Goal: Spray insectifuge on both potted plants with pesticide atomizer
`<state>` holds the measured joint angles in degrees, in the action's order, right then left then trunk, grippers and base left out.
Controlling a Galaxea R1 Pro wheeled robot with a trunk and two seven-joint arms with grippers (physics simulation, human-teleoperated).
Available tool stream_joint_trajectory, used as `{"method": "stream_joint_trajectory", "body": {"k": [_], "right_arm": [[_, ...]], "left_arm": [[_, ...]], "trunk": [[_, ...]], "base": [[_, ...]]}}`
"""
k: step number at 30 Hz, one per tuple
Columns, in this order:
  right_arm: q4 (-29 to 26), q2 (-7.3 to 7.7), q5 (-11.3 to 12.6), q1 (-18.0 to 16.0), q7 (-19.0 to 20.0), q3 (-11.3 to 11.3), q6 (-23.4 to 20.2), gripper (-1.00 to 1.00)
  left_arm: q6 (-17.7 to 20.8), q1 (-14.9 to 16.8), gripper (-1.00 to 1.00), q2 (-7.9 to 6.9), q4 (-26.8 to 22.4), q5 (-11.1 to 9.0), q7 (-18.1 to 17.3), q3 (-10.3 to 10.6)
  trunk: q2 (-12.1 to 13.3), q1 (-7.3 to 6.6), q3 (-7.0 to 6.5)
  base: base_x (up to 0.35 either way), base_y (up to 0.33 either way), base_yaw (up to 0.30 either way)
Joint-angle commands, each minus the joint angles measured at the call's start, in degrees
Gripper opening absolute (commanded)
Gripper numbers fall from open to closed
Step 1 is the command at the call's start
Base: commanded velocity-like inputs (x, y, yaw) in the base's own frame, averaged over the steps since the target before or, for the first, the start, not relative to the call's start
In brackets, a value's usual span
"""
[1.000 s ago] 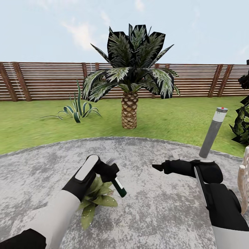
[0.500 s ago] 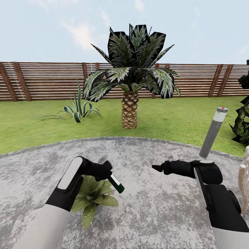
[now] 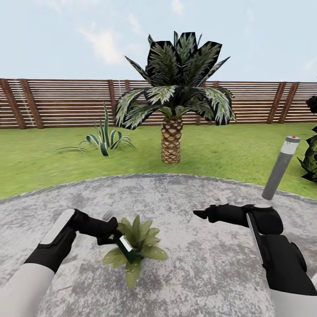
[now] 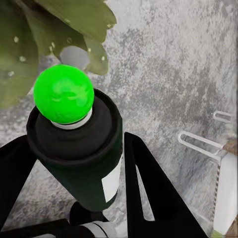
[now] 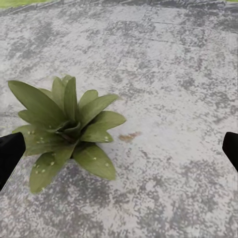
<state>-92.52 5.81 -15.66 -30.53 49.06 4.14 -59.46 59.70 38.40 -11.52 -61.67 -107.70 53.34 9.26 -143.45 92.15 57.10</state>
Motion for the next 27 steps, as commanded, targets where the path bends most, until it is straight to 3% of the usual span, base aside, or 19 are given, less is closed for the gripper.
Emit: {"method": "stream_joint_trajectory", "body": {"k": [1, 3, 6, 7, 10, 12, 14, 17, 21, 23, 24, 25, 26, 27], "right_arm": [[-0.1, -0.01, -0.6, -0.1, 0.6, 0.0, -0.2, 1.0], [-0.1, -0.01, -0.6, -0.1, 0.5, -0.1, -0.2, 1.0], [0.0, -0.01, -0.6, -0.1, 0.5, 0.0, -0.2, 1.0], [0.0, -0.01, -0.6, -0.1, 0.5, 0.0, -0.1, 1.0], [0.0, -0.01, -0.6, -0.1, 0.5, 0.0, -0.1, 1.0], [0.0, -0.01, -0.6, -0.1, 0.5, 0.0, -0.1, 1.0], [0.0, -0.01, -0.6, -0.1, 0.4, 0.0, -0.1, 1.0], [0.0, -0.01, -0.6, -0.1, 0.4, 0.1, 0.0, 1.0], [0.0, -0.01, -0.6, -0.1, 0.5, 0.3, 0.1, 1.0], [0.0, -0.01, -0.6, -0.1, 0.5, 0.4, 0.0, 1.0], [0.0, -0.01, -0.6, -0.1, 0.5, 0.4, -0.1, 1.0], [0.0, -0.01, -0.6, -0.1, 0.5, 0.4, -0.1, 1.0], [0.0, -0.02, -0.5, -0.1, 0.4, 0.5, -0.1, 1.0], [-0.1, -0.03, -0.5, -0.2, 0.4, 0.5, -0.1, 1.0]], "left_arm": [[0.2, 0.0, -1.0, -0.78, 0.0, -0.7, -0.8, 0.8], [0.3, 0.1, -1.0, -2.5, 0.2, -0.8, -3.2, 4.1], [0.3, 0.2, -1.0, -3.57, 0.2, -0.8, -5.3, 6.6], [0.3, 0.4, -1.0, -4.43, -0.1, -0.4, -6.0, 10.1], [0.3, 0.6, -1.0, -5.87, -2.0, 0.0, -6.2, 14.0], [0.3, 0.5, -1.0, -6.55, -3.3, 0.1, -6.1, 14.9], [0.3, 0.2, -1.0, -6.97, -4.2, 1.8, -6.1, 15.6], [0.3, 0.1, -1.0, -6.97, -4.8, 4.8, -6.2, 17.9], [0.3, 0.1, -1.0, -6.74, -7.7, 6.0, -6.2, 19.7], [0.3, -0.2, -1.0, -6.67, -9.9, 8.2, -6.1, 20.0], [0.3, -0.8, -1.0, -6.6, -11.0, 11.0, -6.2, 20.3], [0.3, -1.0, -1.0, -6.56, -11.3, 11.9, -6.2, 20.4], [0.1, -2.4, -1.0, -6.4, -12.2, 16.1, -6.4, 21.3], [-0.5, -3.1, -1.0, -6.37, -12.6, 17.4, -6.8, 21.4]], "trunk": [[0.0, -0.01, 0.06], [0.0, -0.01, 0.06], [0.0, -0.01, 0.06], [0.0, -0.01, 0.06], [0.0, -0.01, 0.06], [0.0, -0.01, 0.06], [0.0, -0.01, 0.06], [0.0, -0.01, 0.06], [0.0, -0.01, 0.06], [0.0, -0.01, 0.06], [0.0, -0.01, 0.06], [0.0, -0.01, 0.06], [0.0, -0.01, 0.06], [0.0, -0.01, 0.06]], "base": [[0.0, 0.336, 0.0], [0.0, 0.34, 0.0], [0.0, 0.342, 0.0], [0.0, 0.343, 0.0], [0.0, 0.343, 0.0], [0.0, 0.343, 0.0], [0.018, 0.343, 0.0], [0.066, 0.339, 0.0], [0.113, 0.328, 0.0], [0.125, 0.323, 0.0], [0.129, 0.318, 0.0], [0.128, 0.293, 0.0], [0.052, 0.103, 0.0], [0.033, 0.066, 0.0]]}}
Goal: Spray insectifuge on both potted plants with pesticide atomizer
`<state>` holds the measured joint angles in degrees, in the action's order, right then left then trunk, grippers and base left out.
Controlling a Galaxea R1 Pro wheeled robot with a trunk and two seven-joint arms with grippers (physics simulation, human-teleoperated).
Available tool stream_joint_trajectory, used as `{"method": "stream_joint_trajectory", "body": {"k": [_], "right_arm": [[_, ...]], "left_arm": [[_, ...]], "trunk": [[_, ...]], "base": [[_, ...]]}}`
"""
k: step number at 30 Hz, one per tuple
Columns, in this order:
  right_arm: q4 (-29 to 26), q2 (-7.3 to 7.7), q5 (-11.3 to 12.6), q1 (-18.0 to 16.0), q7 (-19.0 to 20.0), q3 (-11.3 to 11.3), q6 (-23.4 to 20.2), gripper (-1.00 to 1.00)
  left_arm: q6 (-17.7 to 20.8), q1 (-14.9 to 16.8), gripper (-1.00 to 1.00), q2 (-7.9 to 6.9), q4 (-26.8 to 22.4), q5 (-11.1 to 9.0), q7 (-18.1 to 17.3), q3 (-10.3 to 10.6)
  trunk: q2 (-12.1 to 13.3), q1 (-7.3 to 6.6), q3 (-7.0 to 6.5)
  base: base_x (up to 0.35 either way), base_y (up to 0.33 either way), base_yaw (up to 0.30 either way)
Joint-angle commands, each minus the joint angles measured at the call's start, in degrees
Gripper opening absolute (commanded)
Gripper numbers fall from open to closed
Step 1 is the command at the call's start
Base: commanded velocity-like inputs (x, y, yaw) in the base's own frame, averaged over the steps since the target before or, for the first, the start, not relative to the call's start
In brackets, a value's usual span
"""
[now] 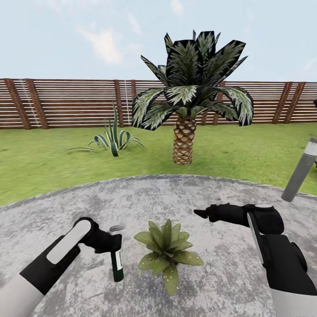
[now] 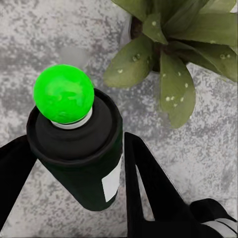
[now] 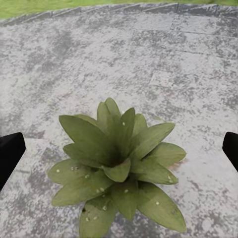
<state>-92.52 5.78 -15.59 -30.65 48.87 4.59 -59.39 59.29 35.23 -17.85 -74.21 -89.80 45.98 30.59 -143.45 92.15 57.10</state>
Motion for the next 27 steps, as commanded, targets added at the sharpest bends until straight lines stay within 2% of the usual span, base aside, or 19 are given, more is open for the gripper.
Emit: {"method": "stream_joint_trajectory", "body": {"k": [1, 3, 6, 7, 8, 9, 10, 11, 12, 13, 22, 23, 26, 27], "right_arm": [[-0.1, -0.02, -0.6, -0.1, 0.6, 0.0, -0.3, 1.0], [-0.1, -0.05, -0.6, -0.3, 0.6, 0.0, -0.4, 1.0], [-0.1, -0.04, -0.6, -0.5, 0.6, 0.1, -0.6, 1.0], [-0.1, -0.04, -0.6, -0.5, 0.6, 0.1, -0.6, 1.0], [-0.1, -0.06, -0.6, -0.6, 0.6, 0.1, -0.6, 1.0], [-0.1, -0.06, -0.6, -0.6, 0.6, 0.1, -0.6, 1.0], [-0.1, -0.06, -0.6, -0.6, 0.6, 0.1, -0.6, 1.0], [-0.1, -0.08, -0.6, -0.9, 0.6, 0.0, -0.6, 1.0], [-0.1, -0.09, -0.6, -1.0, 0.6, 0.0, -0.6, 1.0], [0.0, -0.07, -0.6, -1.2, 0.5, 0.0, -0.6, 1.0], [0.0, -0.05, -0.7, -1.7, 0.4, 0.0, -0.6, 1.0], [0.0, -0.02, -0.8, -1.9, 0.4, 0.0, -0.6, 1.0], [0.0, -0.03, -0.8, -2.2, 0.4, 0.1, -0.6, 1.0], [0.0, -0.04, -0.9, -2.2, 0.4, 0.1, -0.6, 1.0]], "left_arm": [[-0.4, -0.3, -1.0, -0.03, -0.3, 0.1, 0.3, 0.2], [-1.3, -1.6, -1.0, -0.01, -1.0, 2.9, -1.0, 0.5], [-2.4, -3.6, -1.0, -0.03, -1.9, 8.5, -4.5, 0.7], [-2.8, -4.0, -1.0, -0.08, -2.1, 9.3, -5.2, 0.7], [-5.7, -6.5, -1.0, -0.52, -3.5, 14.1, -9.5, 0.8], [-6.2, -6.8, -1.0, -0.56, -3.6, 15.0, -10.2, 0.8], [-7.5, -7.6, -1.0, -0.63, -3.8, 17.5, -12.4, 0.8], [-9.8, -9.1, -1.0, -0.71, -4.0, 21.0, -16.0, 0.8], [-10.4, -9.6, -1.0, -0.75, -3.9, 21.9, -17.4, 0.8], [-11.3, -10.7, -1.0, -0.87, -3.6, 23.4, -20.7, 0.6], [-10.5, -10.7, -1.0, -0.85, -3.1, 23.5, -21.2, 0.2], [-9.7, -10.6, -1.0, -0.79, -3.0, 23.4, -21.2, 0.2], [-2.8, -10.0, -1.0, -0.21, -3.0, 23.4, -21.2, 0.1], [-1.8, -9.7, -1.0, -0.09, -3.1, 23.3, -21.2, 0.1]], "trunk": [[0.0, -0.01, 0.06], [0.0, -0.01, 0.06], [0.0, -0.01, 0.06], [0.0, -0.01, 0.06], [0.0, -0.01, 0.06], [0.0, -0.01, 0.06], [0.0, -0.01, 0.06], [0.0, -0.01, 0.06], [0.0, -0.01, 0.06], [0.0, -0.01, 0.06], [0.0, -0.01, 0.06], [0.0, -0.01, 0.06], [0.0, -0.01, 0.06], [0.0, -0.01, 0.06]], "base": [[0.026, 0.053, 0.0], [0.014, 0.028, -0.003], [0.005, 0.009, -0.131], [0.002, 0.005, -0.208], [0.001, 0.001, -0.261], [0.0, 0.001, -0.265], [0.0, 0.0, -0.272], [0.0, 0.0, -0.277], [0.0, 0.046, -0.278], [0.0, 0.276, -0.279], [0.002, 0.293, -0.279], [0.036, 0.299, -0.279], [0.081, 0.305, -0.279], [0.116, 0.309, -0.279]]}}
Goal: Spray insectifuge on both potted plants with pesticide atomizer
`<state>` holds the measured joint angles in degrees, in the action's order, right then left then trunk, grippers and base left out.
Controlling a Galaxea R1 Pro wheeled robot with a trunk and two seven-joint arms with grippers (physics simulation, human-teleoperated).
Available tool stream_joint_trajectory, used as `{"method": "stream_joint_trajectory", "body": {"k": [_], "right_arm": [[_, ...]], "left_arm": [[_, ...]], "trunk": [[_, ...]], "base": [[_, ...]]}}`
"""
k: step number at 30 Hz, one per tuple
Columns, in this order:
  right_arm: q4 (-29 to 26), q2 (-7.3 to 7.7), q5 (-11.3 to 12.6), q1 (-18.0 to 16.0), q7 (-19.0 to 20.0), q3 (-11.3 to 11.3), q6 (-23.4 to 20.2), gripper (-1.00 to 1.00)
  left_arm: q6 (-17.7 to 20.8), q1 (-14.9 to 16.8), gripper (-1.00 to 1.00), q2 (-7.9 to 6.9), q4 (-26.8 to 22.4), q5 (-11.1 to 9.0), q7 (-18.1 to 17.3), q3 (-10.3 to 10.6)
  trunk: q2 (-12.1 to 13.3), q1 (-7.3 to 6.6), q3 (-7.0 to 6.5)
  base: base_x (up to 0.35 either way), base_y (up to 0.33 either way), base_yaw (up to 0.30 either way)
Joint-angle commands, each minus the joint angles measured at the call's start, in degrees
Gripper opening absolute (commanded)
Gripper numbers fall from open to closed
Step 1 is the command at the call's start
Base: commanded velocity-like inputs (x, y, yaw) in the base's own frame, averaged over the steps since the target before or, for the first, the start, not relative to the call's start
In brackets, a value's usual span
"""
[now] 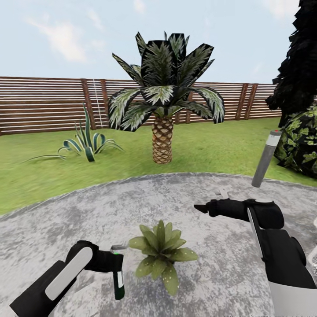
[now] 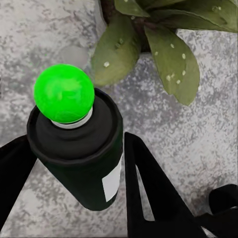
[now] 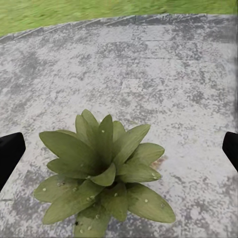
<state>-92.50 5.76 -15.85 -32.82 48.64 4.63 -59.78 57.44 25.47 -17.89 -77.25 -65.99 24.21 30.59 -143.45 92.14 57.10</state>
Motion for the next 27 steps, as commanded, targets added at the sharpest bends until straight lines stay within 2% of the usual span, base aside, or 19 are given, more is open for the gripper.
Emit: {"method": "stream_joint_trajectory", "body": {"k": [1, 2, 3, 4, 5, 6, 7, 10, 15, 17, 19, 21, 22, 23, 27], "right_arm": [[0.0, -0.03, -0.6, -0.1, 0.6, 0.0, -0.2, 1.0], [0.0, -0.03, -0.6, -0.1, 0.6, 0.0, -0.2, 1.0], [0.0, -0.04, -0.6, -0.1, 0.6, 0.0, -0.2, 1.0], [0.0, -0.04, -0.6, -0.1, 0.6, 0.0, -0.2, 1.0], [0.0, -0.04, -0.6, -0.1, 0.6, 0.0, -0.2, 1.0], [0.0, -0.04, -0.6, -0.1, 0.6, 0.0, -0.2, 1.0], [0.0, -0.03, -0.5, -0.1, 0.6, 0.0, -0.2, 1.0], [0.0, -0.04, -0.5, -0.1, 0.7, 0.0, -0.2, 1.0], [0.0, -0.04, -0.5, -0.1, 0.6, -0.1, -0.2, 1.0], [0.0, -0.04, -0.5, -0.1, 0.6, -0.1, -0.2, 1.0], [0.0, -0.04, -0.6, -0.1, 0.7, -0.1, -0.2, 1.0], [0.0, -0.04, -0.6, -0.1, 0.6, -0.1, -0.2, 1.0], [0.0, -0.04, -0.6, -0.1, 0.6, -0.1, -0.2, 1.0], [0.0, -0.04, -0.6, -0.1, 0.6, -0.1, -0.2, 1.0], [0.0, -0.04, -0.6, 0.0, 0.6, -0.2, -0.2, 1.0]], "left_arm": [[1.4, 1.0, -1.0, 0.16, -0.2, -0.7, 0.6, 0.2], [2.4, 2.3, -1.0, 0.41, -0.3, -0.9, 0.6, 0.6], [2.6, 4.6, -1.0, 1.23, -0.3, -1.1, 0.6, 2.3], [2.6, 5.3, -1.0, 1.47, -0.3, -1.1, 0.6, 3.0], [2.6, 7.8, -1.0, 1.96, -0.2, -2.0, 0.6, 5.2], [2.6, 10.4, -1.0, 2.04, -0.2, -5.1, 0.8, 7.3], [2.6, 11.8, -1.0, 1.97, -0.6, -7.2, 0.9, 8.1], [2.6, 13.0, -1.0, 1.86, -1.5, -8.7, 1.0, 9.3], [2.6, 13.1, -1.0, 1.09, -1.6, -9.3, 1.0, 10.4], [2.6, 13.1, -1.0, 0.55, -1.4, -9.4, 1.0, 12.2], [2.6, 13.4, -1.0, 0.06, 0.3, -9.6, 1.0, 15.7], [2.6, 13.8, -1.0, -0.06, 4.1, -9.8, 0.9, 18.2], [2.6, 13.9, -1.0, -0.06, 4.9, -9.9, 0.9, 18.7], [2.6, 14.5, -1.0, 0.04, 6.6, -9.9, 1.0, 20.5], [2.6, 16.6, -1.0, 0.4, 8.3, -9.8, 1.0, 26.3]], "trunk": [[0.0, 0.0, 0.06], [0.0, 0.0, 0.06], [0.0, 0.0, 0.06], [0.0, 0.0, 0.06], [0.0, 0.0, 0.06], [0.0, 0.0, 0.06], [0.0, 0.0, 0.06], [0.0, 0.0, 0.06], [0.0, 0.0, 0.06], [0.0, 0.0, 0.06], [0.0, 0.0, 0.06], [0.0, 0.0, 0.06], [0.0, 0.0, 0.06], [0.0, 0.0, 0.06], [0.0, 0.0, 0.06]], "base": [[0.136, 0.309, -0.279], [0.154, 0.308, -0.279], [0.173, 0.303, -0.279], [0.177, 0.302, -0.279], [0.189, 0.296, -0.279], [0.214, 0.272, -0.244], [0.237, 0.232, -0.131], [0.195, 0.133, -0.065], [0.056, 0.037, -0.018], [0.013, 0.009, -0.004], [0.006, 0.004, -0.002], [0.002, 0.002, -0.001], [0.002, 0.001, 0.0], [0.0, 0.0, 0.0], [0.0, 0.0, 0.0]]}}
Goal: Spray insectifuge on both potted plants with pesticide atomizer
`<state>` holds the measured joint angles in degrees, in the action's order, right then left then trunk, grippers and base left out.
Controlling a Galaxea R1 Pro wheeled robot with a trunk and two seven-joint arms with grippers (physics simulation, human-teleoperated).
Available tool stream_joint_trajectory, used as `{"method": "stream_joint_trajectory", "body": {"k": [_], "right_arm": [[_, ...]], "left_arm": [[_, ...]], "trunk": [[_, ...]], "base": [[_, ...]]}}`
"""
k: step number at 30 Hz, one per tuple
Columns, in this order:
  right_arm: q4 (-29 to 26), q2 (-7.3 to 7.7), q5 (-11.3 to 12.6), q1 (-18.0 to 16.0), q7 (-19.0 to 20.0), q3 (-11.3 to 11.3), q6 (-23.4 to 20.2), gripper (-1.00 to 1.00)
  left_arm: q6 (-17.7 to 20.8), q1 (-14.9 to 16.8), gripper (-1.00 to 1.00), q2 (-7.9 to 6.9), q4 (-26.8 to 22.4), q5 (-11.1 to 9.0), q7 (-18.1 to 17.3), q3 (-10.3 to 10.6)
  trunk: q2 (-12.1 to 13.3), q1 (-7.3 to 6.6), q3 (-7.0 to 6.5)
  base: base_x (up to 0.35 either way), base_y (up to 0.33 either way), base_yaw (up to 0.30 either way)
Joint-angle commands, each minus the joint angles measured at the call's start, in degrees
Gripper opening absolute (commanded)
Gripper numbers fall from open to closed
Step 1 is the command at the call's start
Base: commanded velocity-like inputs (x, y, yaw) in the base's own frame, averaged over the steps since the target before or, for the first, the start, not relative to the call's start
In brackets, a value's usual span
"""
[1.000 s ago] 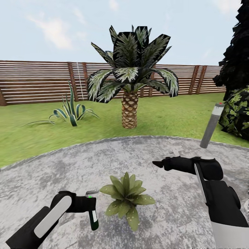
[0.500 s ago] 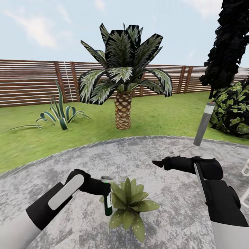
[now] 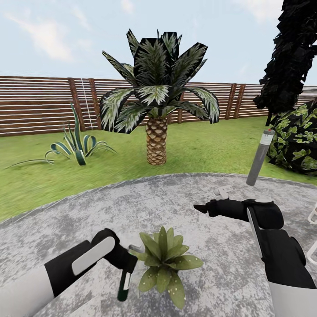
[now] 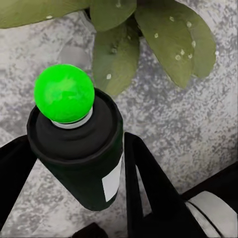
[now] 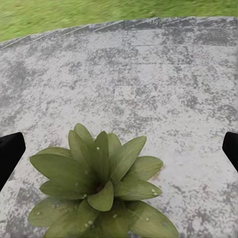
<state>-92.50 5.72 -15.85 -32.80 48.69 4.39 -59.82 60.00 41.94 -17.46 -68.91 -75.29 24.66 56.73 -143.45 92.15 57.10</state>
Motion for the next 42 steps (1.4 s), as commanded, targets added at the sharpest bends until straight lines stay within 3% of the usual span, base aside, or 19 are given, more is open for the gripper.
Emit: {"method": "stream_joint_trajectory", "body": {"k": [1, 3, 10, 11, 15, 16, 17, 19, 21, 24, 26, 29, 33, 34, 35, 37, 38, 39, 42], "right_arm": [[-0.1, 0.0, -0.6, -0.1, 0.6, 0.0, -0.2, 1.0], [-0.1, 0.0, -0.7, 0.0, 0.6, -0.2, -0.2, 1.0], [-0.1, 0.0, -0.7, 0.0, 0.6, -0.2, -0.2, 1.0], [-0.1, 0.0, -0.7, 0.0, 0.5, -0.2, -0.2, 1.0], [-0.1, 0.0, -0.7, 0.0, 0.6, -0.2, -0.2, 1.0], [-0.1, 0.0, -0.7, 0.0, 0.6, -0.2, -0.2, 1.0], [-0.1, 0.0, -0.7, 0.0, 0.6, -0.2, -0.2, 1.0], [-0.1, 0.0, -0.6, 0.0, 0.6, -0.2, -0.2, 1.0], [-0.1, 0.0, -0.6, 0.0, 0.6, 0.0, -0.2, 1.0], [-0.1, 0.04, -0.6, 0.0, 0.6, 0.1, -0.2, 1.0], [-0.1, 0.05, -0.5, 0.0, 0.6, 0.2, -0.2, 1.0], [-0.1, 0.07, -0.5, 0.0, 0.6, 0.2, -0.2, 1.0], [-0.1, 0.05, -0.5, 0.0, 0.6, 0.2, -0.2, 1.0], [-0.1, 0.06, -0.5, 0.0, 0.6, 0.2, -0.2, 1.0], [-0.1, 0.05, -0.5, 0.0, 0.6, 0.2, -0.2, 1.0], [-0.1, 0.04, -0.5, -0.1, 0.6, 0.2, -0.2, 1.0], [-0.1, 0.05, -0.5, 0.0, 0.6, 0.2, -0.2, 1.0], [-0.1, 0.06, -0.5, 0.0, 0.6, 0.2, -0.2, 1.0], [-0.1, 0.08, -0.5, -0.1, 0.6, 0.2, -0.2, 1.0]], "left_arm": [[0.0, 0.5, -1.0, 0.01, 0.1, -0.5, 0.6, 1.2], [0.0, 1.2, -1.0, 0.33, -2.1, -1.7, 0.6, 3.4], [0.0, 0.5, -1.0, -0.2, -8.7, -4.9, 3.2, 2.9], [0.0, 0.6, -1.0, -0.05, -8.8, -6.3, 4.5, 2.8], [0.0, 1.5, -1.0, 0.64, -9.0, -16.8, 19.4, 0.2], [0.0, 2.0, -1.0, 1.14, -8.8, -18.6, 22.1, -0.4], [0.0, 3.3, -1.0, 3.13, -5.1, -20.3, 25.0, -0.8], [0.0, 6.4, -1.0, 7.27, 3.0, -22.1, 26.8, -0.1], [0.0, 11.2, -1.0, 12.14, 11.6, -26.9, 27.6, 4.8], [0.0, 15.7, -1.0, 15.32, 16.5, -32.6, 28.0, 9.0], [0.0, 17.7, -1.0, 16.3, 18.1, -35.1, 28.2, 10.4], [0.0, 18.7, -1.0, 16.62, 18.6, -36.4, 28.2, 11.0], [0.0, 20.5, -1.0, 16.51, 19.7, -42.9, 28.3, 14.6], [0.0, 20.9, -1.0, 16.58, 20.0, -43.6, 28.3, 15.4], [0.0, 21.9, -1.0, 16.83, 21.5, -45.0, 28.4, 17.2], [0.0, 24.9, -1.0, 18.7, 25.6, -49.6, 28.4, 22.8], [0.0, 26.7, -1.0, 19.76, 27.4, -53.1, 28.5, 26.4], [0.0, 27.7, -1.0, 20.49, 28.9, -55.1, 28.5, 28.5], [0.0, 28.8, -1.0, 22.91, 34.2, -57.4, 28.5, 31.8]], "trunk": [[0.0, -0.01, 0.06], [0.0, -0.01, 0.06], [0.0, -0.01, 0.06], [0.0, -0.01, 0.06], [0.0, -0.01, 0.06], [0.0, -0.01, 0.06], [0.0, -0.01, 0.06], [0.0, -0.01, 0.06], [0.0, -0.01, 0.06], [0.0, -0.01, 0.06], [0.0, -0.01, 0.06], [0.0, -0.01, 0.06], [0.0, -0.01, 0.06], [0.0, -0.01, 0.06], [0.0, -0.01, 0.06], [0.0, -0.01, 0.06], [0.0, -0.01, 0.06], [0.0, -0.01, 0.06], [0.0, -0.01, 0.06]], "base": [[0.0, 0.0, 0.0], [0.0, 0.0, 0.0], [0.0, 0.0, 0.0], [0.0, 0.0, 0.0], [0.0, 0.0, 0.0], [0.0, 0.0, 0.0], [0.0, 0.0, 0.0], [0.0, 0.0, 0.0], [0.0, 0.0, 0.0], [0.0, 0.0, 0.0], [0.0, 0.0, 0.0], [0.0, 0.0, 0.0], [0.0, 0.0, 0.0], [0.0, 0.0, 0.0], [0.0, 0.0, 0.0], [0.0, 0.0, 0.0], [0.0, 0.0, 0.0], [0.0, 0.0, 0.0], [0.0, 0.0, 0.0]]}}
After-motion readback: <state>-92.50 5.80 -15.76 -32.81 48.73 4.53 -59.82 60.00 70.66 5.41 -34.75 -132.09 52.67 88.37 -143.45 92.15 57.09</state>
